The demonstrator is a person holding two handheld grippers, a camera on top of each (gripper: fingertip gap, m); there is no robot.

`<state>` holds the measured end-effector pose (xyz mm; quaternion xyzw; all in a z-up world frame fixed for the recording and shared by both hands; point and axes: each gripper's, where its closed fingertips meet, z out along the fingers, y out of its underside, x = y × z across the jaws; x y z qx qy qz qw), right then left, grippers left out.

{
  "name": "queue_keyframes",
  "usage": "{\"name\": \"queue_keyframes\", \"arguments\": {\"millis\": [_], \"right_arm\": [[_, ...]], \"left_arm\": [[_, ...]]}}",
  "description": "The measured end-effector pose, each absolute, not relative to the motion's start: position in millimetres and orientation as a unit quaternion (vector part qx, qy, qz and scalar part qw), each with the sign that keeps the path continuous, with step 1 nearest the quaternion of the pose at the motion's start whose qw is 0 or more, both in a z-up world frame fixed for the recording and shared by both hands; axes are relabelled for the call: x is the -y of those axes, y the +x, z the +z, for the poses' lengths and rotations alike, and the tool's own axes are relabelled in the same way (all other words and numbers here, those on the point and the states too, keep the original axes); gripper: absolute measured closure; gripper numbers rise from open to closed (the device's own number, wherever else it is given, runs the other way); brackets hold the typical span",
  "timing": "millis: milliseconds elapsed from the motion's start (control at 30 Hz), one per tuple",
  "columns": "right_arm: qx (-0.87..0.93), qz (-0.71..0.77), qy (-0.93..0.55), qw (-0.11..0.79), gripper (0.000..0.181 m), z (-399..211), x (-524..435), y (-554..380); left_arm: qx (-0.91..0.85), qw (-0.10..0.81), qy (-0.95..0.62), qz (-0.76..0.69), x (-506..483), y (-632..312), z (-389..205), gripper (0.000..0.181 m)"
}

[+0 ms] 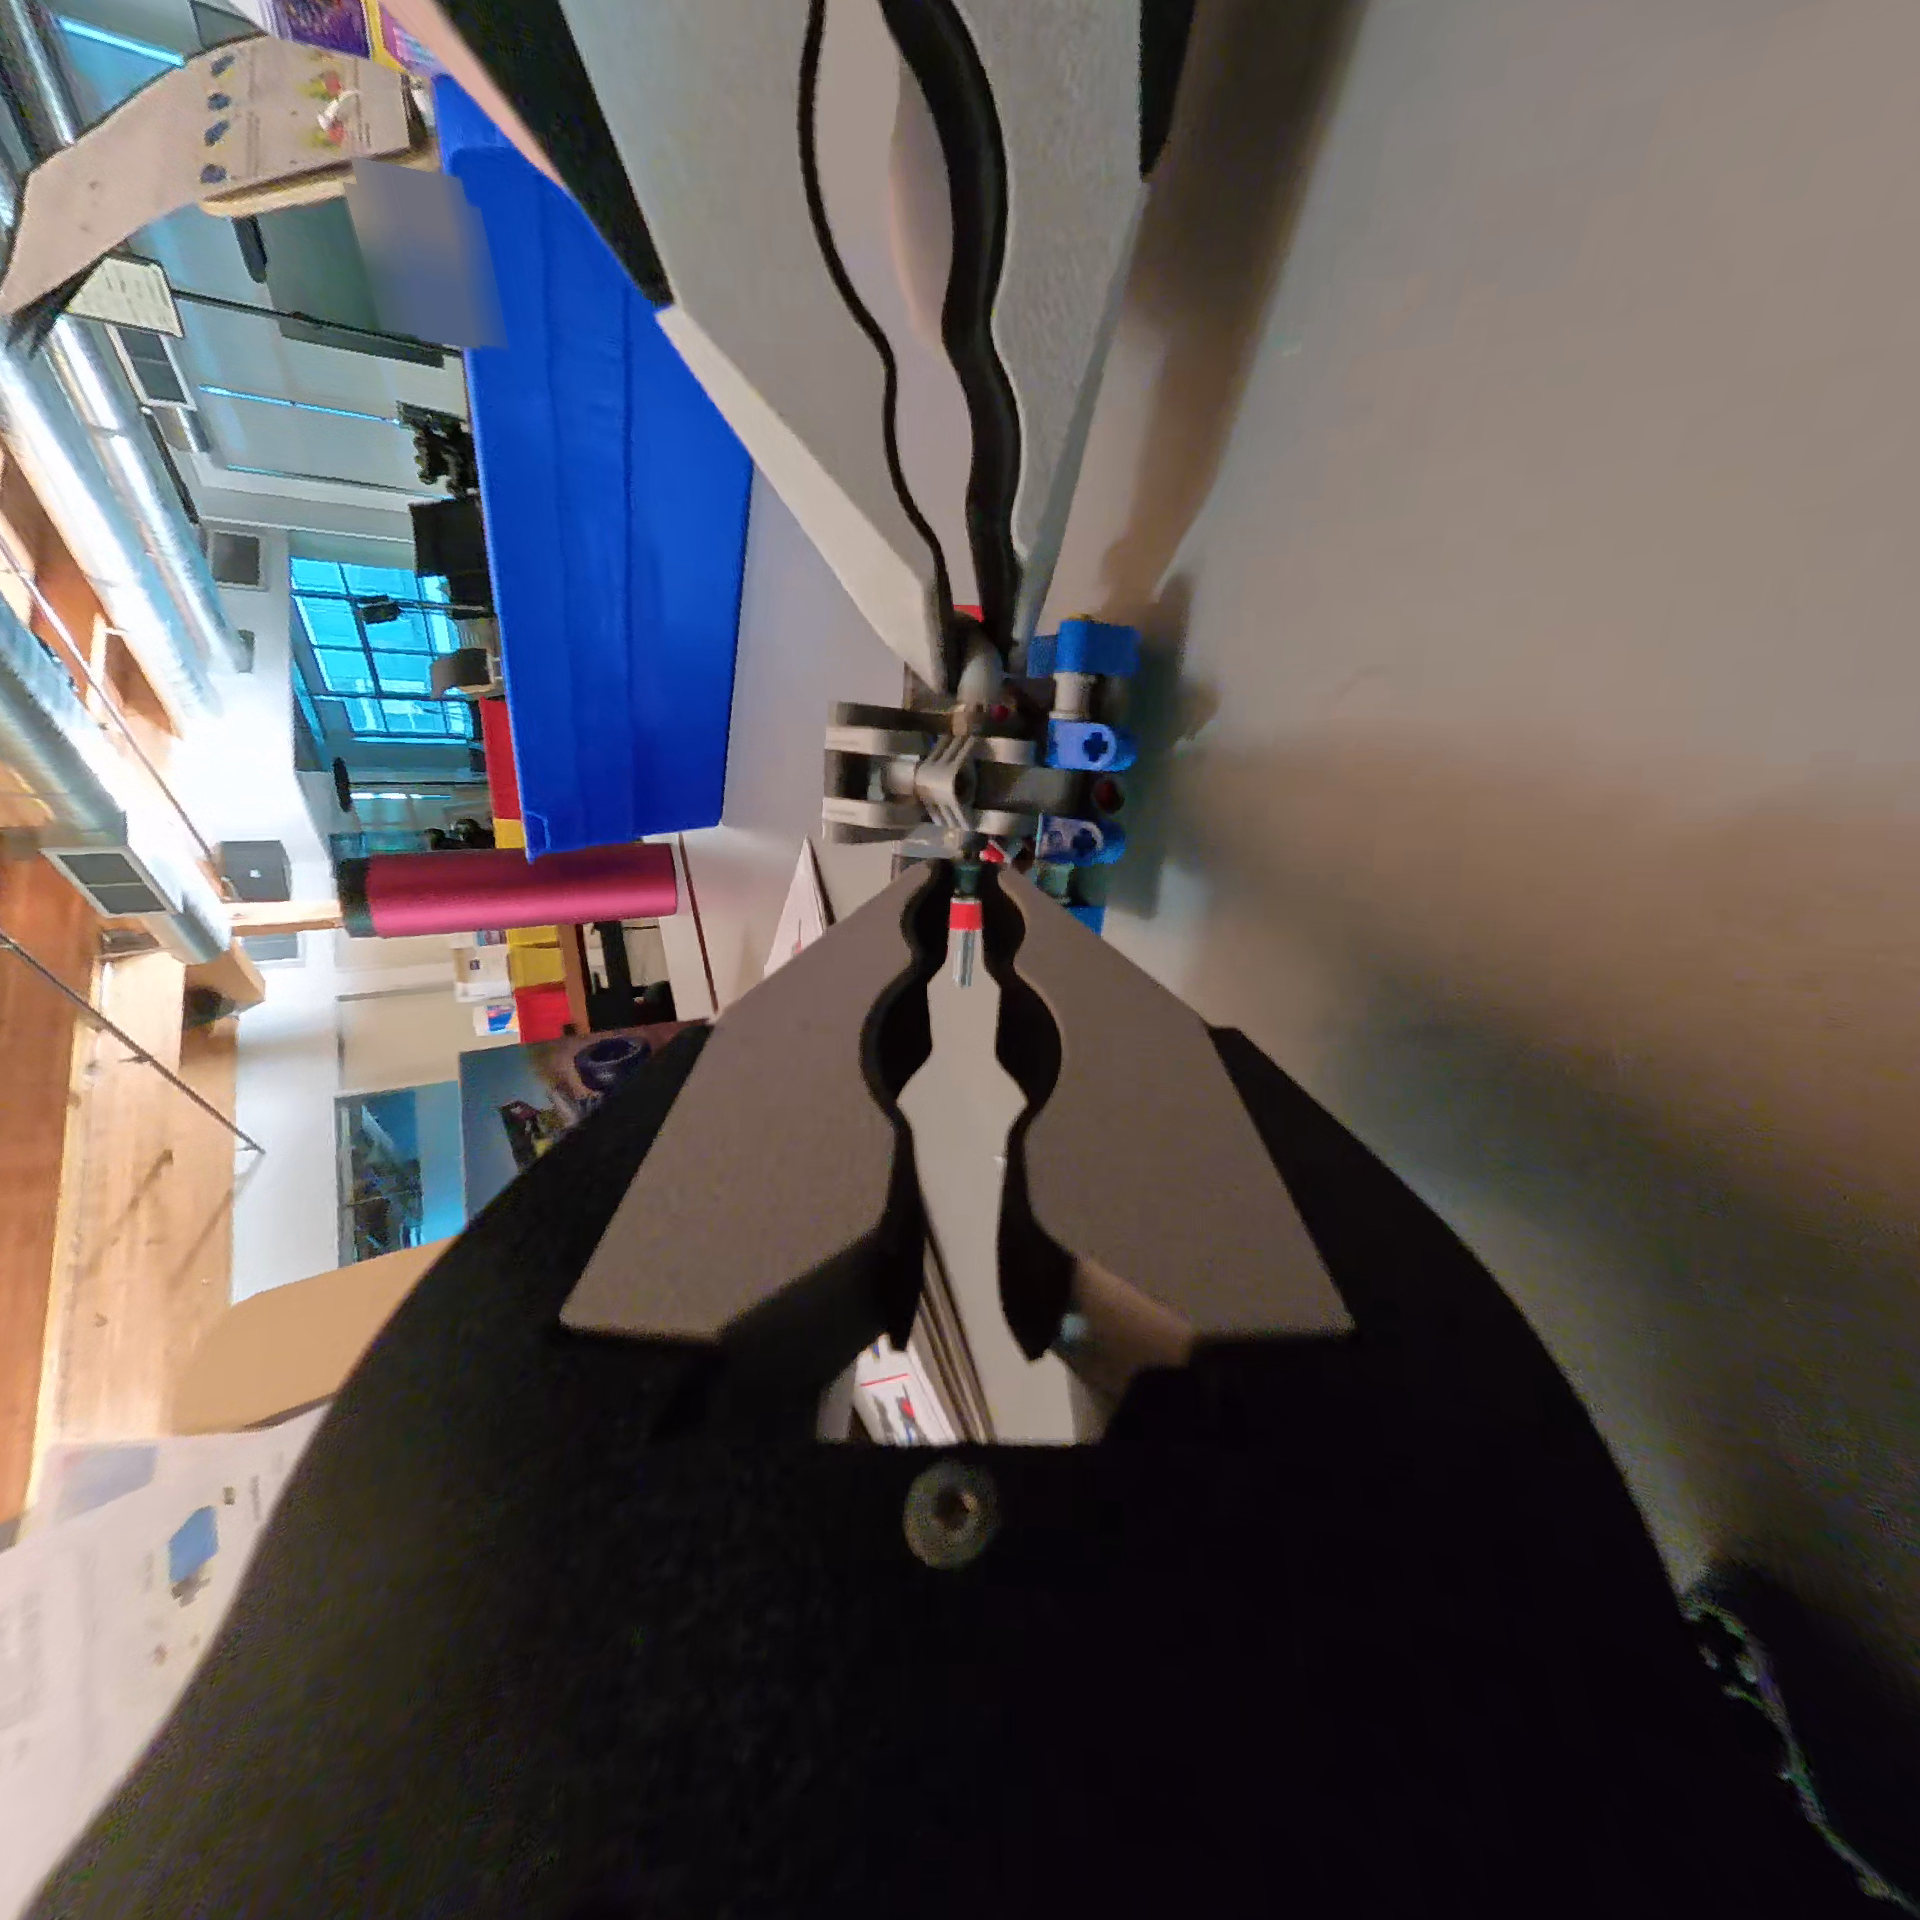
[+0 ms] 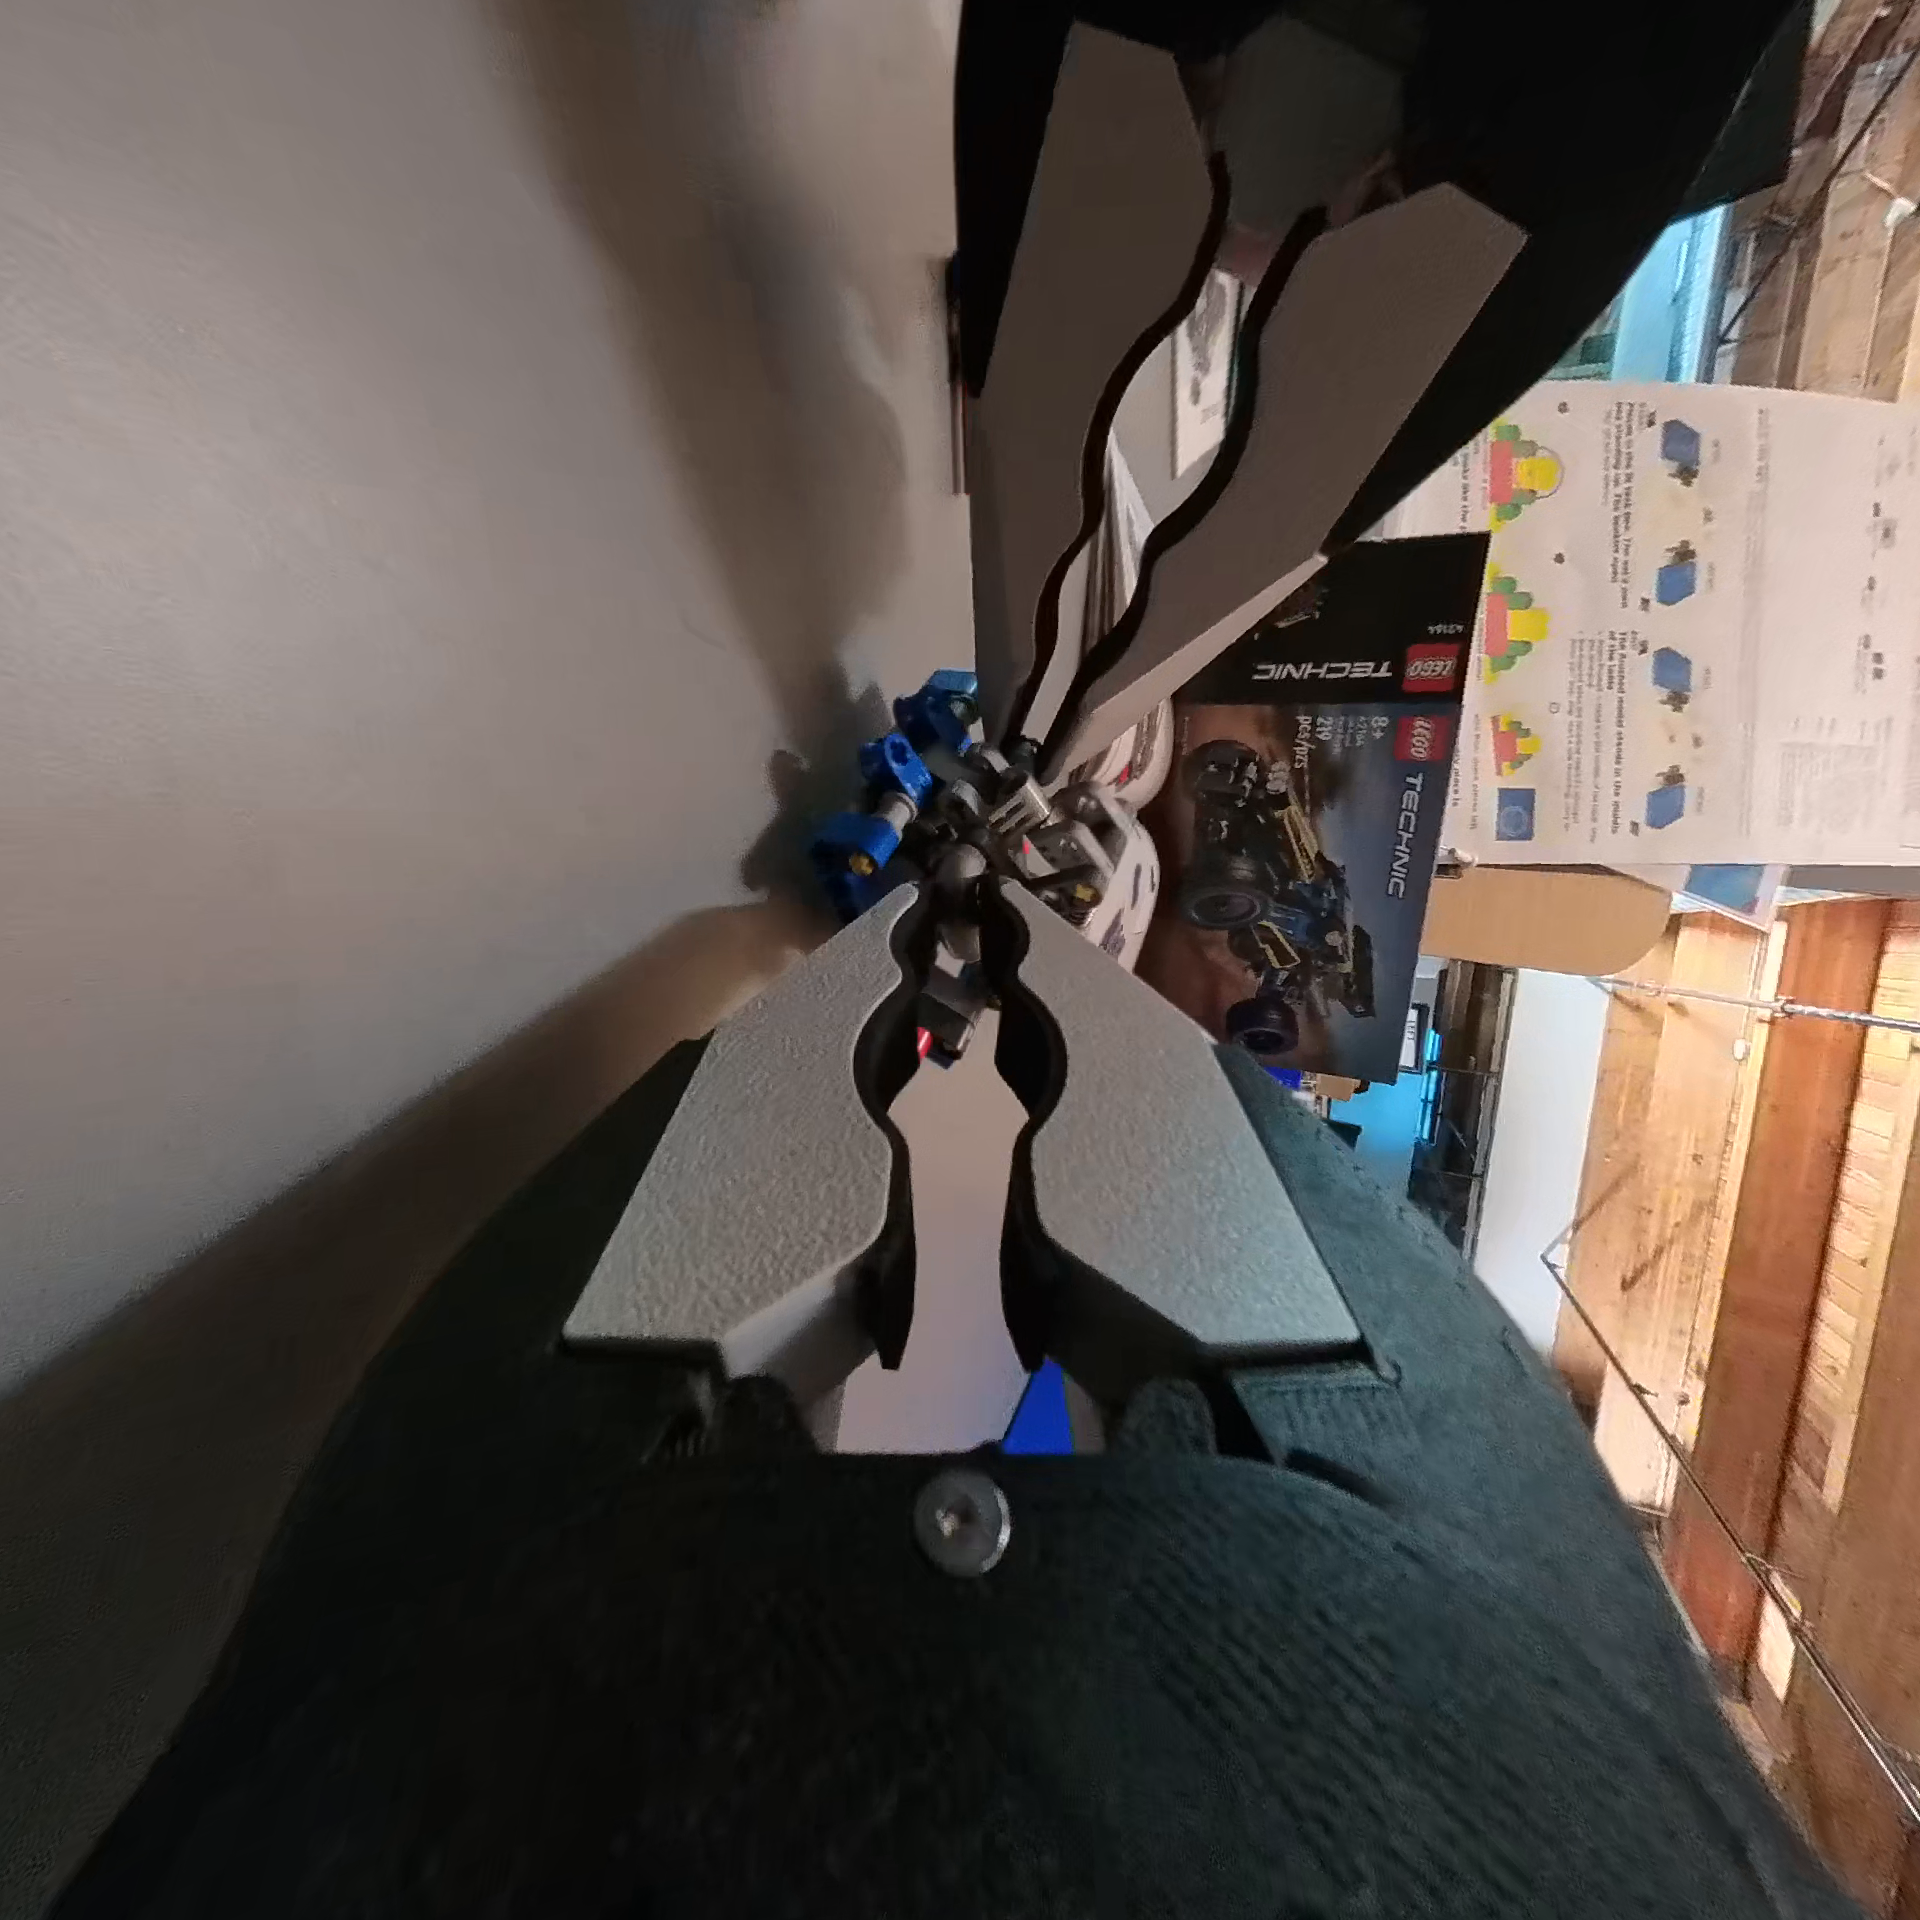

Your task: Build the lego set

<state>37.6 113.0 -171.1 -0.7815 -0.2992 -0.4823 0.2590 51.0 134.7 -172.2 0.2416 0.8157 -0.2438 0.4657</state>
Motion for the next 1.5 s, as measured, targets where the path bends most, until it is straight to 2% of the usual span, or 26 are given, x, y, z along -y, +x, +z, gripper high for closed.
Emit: {"name": "queue_keyframes", "arguments": {"millis": [167,200,233,267,333,467,600,633,767,933,1000,1100,1233,1500], "right_arm": [[0.317,-0.466,-0.786,0.255,0.174,-169.8,-107.1,30.1],[0.315,-0.459,-0.797,0.232,0.175,-172.9,-98.6,32.6],[0.297,-0.471,-0.81,0.185,0.175,-175.2,-79.3,45.2],[0.287,-0.472,-0.814,0.179,0.175,-175.6,-64.9,50.9],[0.26,-0.424,-0.832,0.246,0.176,-177.4,-62.3,44.1],[0.238,-0.447,-0.83,0.235,0.175,-180.3,-76.8,55.4],[0.187,-0.384,-0.855,0.295,0.173,-194.1,-94.3,50.7],[0.164,-0.36,-0.861,0.32,0.171,-193.4,-96.6,49.1],[0.061,-0.244,-0.872,0.42,0.146,-180.6,-100.1,41.8],[-0.061,-0.145,-0.852,0.499,0.147,-160.7,-118.3,35.6],[-0.085,-0.156,-0.852,0.492,0.138,-164.1,-128.3,41.8],[-0.068,-0.197,-0.853,0.478,0.139,-166.3,-134.3,49.3],[-0.05,-0.195,-0.859,0.471,0.15,-169.7,-141.1,52.5],[-0.047,-0.215,-0.857,0.466,0.152,-169.7,-142.8,55.6]], "left_arm": [[-0.809,0.485,0.243,-0.227,-136.9,46.1,-171.4,0.18],[-0.816,0.505,0.223,-0.174,-154.4,59.4,-173.6,0.178],[-0.816,0.509,0.213,-0.173,-166.5,65.8,-172.3,0.179],[-0.825,0.489,0.188,-0.211,-170.3,64.5,-170.0,0.179],[-0.815,0.491,0.202,-0.232,-163.8,59.7,-161.6,0.179],[-0.81,0.494,0.226,-0.221,-151.4,56.9,-171.1,0.179],[-0.799,0.51,0.236,-0.212,-154.6,55.7,-172.6,0.179],[-0.796,0.516,0.237,-0.209,-155.6,56.3,-172.5,0.179],[-0.79,0.53,0.233,-0.205,-155.8,57.4,-172.6,0.179],[-0.79,0.534,0.218,-0.207,-152.8,58.8,-172.5,0.179],[-0.789,0.534,0.219,-0.212,-150.5,57.2,-172.9,0.179],[-0.789,0.532,0.216,-0.216,-151.5,57.4,-173.3,0.179],[-0.794,0.528,0.204,-0.222,-154.2,61.1,-173.9,0.179],[-0.795,0.533,0.197,-0.213,-154.6,64.8,-173.8,0.178]]}}
